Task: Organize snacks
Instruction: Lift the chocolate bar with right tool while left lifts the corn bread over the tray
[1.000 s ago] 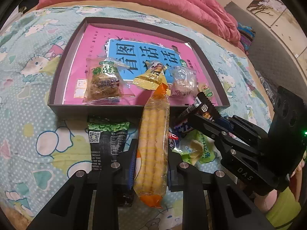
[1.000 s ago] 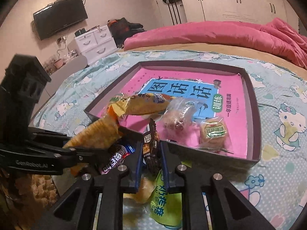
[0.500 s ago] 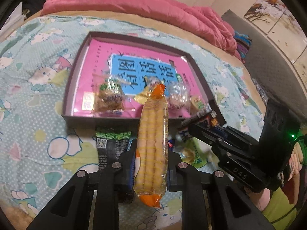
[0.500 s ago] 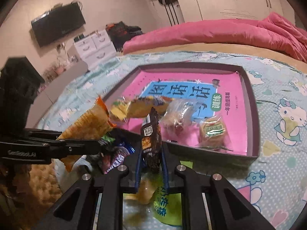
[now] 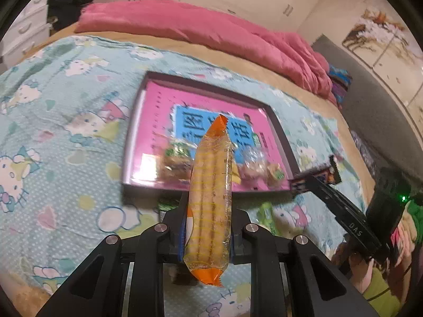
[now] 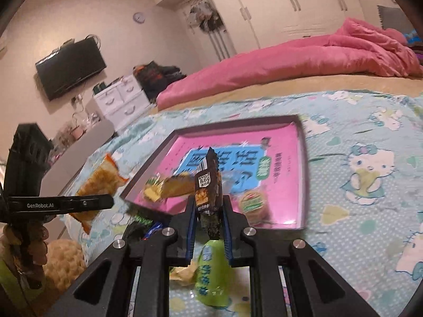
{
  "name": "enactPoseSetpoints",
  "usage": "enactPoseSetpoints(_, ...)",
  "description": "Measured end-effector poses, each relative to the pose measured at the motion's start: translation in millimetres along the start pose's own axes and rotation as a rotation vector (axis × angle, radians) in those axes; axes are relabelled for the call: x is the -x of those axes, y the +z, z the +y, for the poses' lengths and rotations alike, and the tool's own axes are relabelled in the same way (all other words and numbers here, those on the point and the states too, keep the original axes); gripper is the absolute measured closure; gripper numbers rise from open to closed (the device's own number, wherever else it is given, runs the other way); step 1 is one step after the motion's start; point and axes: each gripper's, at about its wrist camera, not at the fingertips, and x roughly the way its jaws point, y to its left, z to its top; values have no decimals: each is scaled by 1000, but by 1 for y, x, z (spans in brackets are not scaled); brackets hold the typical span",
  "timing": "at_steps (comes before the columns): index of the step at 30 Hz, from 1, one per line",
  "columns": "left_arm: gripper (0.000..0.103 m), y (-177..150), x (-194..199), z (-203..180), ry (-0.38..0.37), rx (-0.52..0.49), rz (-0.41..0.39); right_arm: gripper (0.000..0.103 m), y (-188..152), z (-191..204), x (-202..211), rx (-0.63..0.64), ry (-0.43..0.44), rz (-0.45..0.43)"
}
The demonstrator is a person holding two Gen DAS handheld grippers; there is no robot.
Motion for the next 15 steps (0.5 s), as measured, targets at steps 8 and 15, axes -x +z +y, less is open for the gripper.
enactPoseSetpoints(8,80,11,14,15,17,40,-54,85,10,-15,11,-40,-40,-47)
enactPoseSetpoints(15,80,19,7,16,22,50,-53,85,11,-22,17,-41,-62,-63)
